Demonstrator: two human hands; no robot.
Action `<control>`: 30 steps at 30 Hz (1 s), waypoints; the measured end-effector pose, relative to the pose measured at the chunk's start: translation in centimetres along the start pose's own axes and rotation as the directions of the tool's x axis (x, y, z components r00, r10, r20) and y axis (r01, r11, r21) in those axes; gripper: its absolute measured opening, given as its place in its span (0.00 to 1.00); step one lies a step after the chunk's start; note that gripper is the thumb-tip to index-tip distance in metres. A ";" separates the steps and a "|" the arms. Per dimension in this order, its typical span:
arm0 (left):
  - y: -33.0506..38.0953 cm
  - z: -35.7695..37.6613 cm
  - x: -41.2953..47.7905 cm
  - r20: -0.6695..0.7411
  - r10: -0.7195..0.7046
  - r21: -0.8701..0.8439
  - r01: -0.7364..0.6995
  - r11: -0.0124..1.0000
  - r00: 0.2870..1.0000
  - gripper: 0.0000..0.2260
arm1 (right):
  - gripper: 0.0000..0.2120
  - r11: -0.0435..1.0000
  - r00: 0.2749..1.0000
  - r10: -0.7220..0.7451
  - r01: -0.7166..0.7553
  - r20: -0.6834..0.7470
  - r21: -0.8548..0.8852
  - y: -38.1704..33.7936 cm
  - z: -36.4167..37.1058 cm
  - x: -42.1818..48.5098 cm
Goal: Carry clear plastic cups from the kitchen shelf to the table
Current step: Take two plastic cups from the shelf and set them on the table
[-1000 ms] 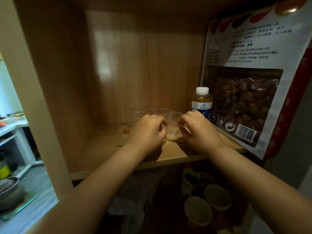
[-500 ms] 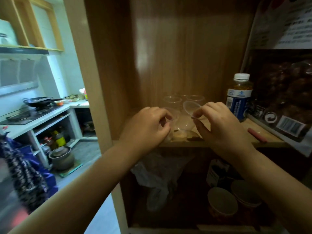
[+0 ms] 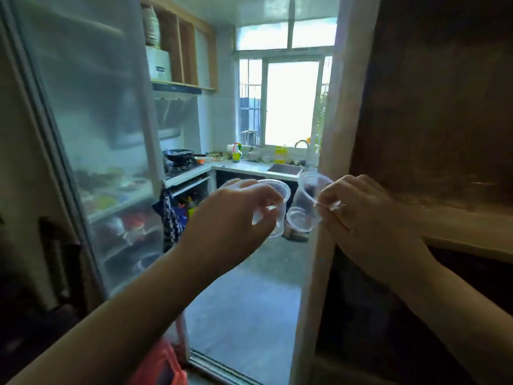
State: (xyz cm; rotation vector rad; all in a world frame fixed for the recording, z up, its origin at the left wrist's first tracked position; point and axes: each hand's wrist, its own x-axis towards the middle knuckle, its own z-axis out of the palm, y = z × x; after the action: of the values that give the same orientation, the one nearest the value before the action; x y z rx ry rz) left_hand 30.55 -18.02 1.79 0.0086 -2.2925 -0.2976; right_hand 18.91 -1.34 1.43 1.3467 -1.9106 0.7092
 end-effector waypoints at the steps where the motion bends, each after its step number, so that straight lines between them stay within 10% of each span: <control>1: -1.6 -1.9 -1.3 -0.006 -0.034 0.024 0.034 0.999 0.999 0.06 | 0.02 0.999 1.000 -0.019 0.019 -0.004 0.036 -2.1 1.4 0.9; 12: -17.8 -25.8 -19.8 -0.085 -0.355 0.339 0.362 0.868 0.931 0.07 | 0.01 0.845 0.943 -0.333 0.290 0.017 0.450 -31.0 18.1 9.0; 30: -33.3 -45.1 -42.0 -0.420 -0.679 0.519 0.773 0.365 0.603 0.06 | 0.03 0.398 0.707 -0.704 0.471 -0.067 0.787 -63.4 38.5 15.5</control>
State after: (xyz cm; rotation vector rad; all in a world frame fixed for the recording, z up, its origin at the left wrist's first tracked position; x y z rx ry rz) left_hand 88.97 -55.63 -6.90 1.4371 -1.9785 0.1146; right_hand 67.01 -59.29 -7.15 2.6314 -1.0749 1.0189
